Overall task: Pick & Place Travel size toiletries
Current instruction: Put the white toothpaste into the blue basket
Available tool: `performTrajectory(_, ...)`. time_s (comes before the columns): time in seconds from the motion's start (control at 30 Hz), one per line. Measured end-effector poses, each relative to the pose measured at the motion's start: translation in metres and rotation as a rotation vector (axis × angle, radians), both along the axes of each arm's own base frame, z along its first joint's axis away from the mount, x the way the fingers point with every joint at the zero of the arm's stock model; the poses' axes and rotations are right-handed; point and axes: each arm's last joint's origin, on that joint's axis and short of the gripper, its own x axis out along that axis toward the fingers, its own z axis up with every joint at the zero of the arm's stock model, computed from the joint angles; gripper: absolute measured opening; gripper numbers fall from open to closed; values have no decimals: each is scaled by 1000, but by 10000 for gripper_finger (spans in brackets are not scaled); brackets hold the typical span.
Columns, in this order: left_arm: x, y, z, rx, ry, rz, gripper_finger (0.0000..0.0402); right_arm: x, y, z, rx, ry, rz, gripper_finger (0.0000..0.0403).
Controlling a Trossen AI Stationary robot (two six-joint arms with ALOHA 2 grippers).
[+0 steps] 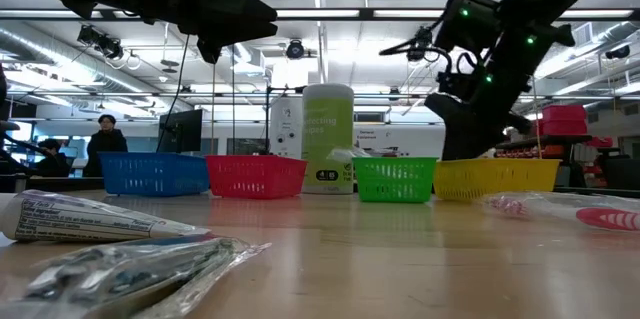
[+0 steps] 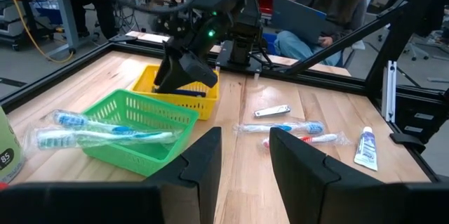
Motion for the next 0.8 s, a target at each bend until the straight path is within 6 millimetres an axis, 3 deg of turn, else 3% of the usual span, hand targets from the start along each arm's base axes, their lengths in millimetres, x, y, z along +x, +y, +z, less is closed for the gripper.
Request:
performTrajectory(0.47, 0, 0, 0, -3, 0, 0, 129, 29, 3, 42, -25, -100, 140, 148)
performTrajectory(0.8, 0, 0, 0, -3, 0, 0, 129, 43, 35, 53, -67, -194, 317, 167)
